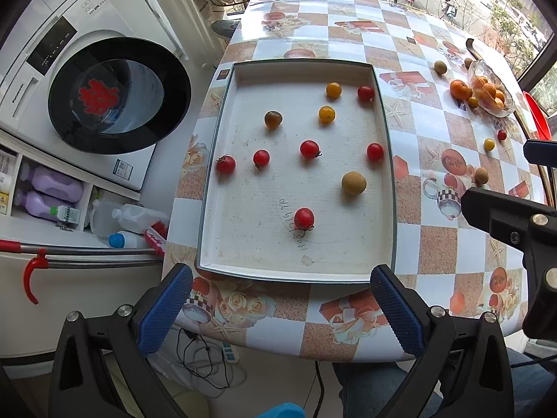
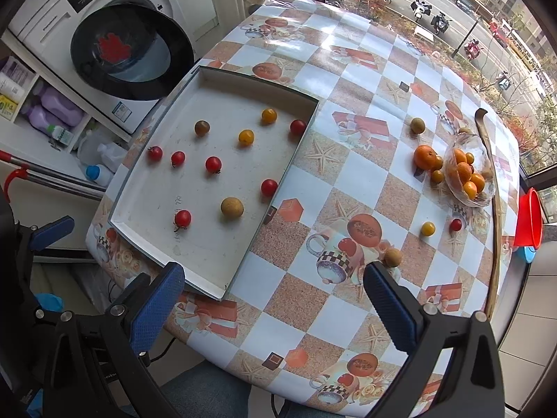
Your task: Organize fruits
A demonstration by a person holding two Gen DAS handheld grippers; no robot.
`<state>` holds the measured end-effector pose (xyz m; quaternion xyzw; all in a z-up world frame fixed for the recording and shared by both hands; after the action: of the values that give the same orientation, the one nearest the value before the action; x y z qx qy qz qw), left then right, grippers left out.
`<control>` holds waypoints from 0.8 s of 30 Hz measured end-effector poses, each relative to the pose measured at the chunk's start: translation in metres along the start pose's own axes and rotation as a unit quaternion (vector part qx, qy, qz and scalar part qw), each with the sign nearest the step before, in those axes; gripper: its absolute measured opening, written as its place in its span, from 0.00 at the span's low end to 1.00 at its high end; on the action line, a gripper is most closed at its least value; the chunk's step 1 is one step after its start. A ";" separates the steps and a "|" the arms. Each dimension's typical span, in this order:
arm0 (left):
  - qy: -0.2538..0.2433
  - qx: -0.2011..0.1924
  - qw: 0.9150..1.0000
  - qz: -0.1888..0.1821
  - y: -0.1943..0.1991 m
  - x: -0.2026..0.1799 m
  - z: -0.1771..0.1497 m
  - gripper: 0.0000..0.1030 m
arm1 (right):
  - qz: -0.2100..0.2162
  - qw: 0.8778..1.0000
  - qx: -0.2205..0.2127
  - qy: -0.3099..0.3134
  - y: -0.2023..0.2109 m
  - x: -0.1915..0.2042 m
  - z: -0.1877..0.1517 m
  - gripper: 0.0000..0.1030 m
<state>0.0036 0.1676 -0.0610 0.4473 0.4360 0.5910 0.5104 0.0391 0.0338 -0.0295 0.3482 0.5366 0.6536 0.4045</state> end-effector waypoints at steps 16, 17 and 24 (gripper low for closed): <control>-0.005 -0.007 1.000 0.000 0.001 -0.002 0.002 1.00 | -0.001 1.000 -0.001 -0.003 0.000 0.000 -0.001 1.00; -0.004 -0.007 1.000 0.000 0.001 -0.002 0.002 1.00 | -0.001 1.000 -0.001 -0.003 0.000 0.000 -0.001 1.00; -0.002 -0.006 1.000 -0.001 -0.001 -0.001 0.004 1.00 | -0.001 1.000 -0.001 -0.004 0.000 0.000 0.000 1.00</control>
<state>0.0074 0.1665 -0.0612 0.4450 0.4319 0.5924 0.5143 0.0388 0.0337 -0.0299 0.3499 0.5347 0.6526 0.4073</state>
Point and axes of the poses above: each gripper's, at about its wrist camera, not at the fingertips, and y roughly against the way its jaws point, x to its left, z to its top, the point moved 9 cm from there along -y, roughly the way its jaws point, and after that the axes turned 10 degrees about y, right-handed, at the moved point
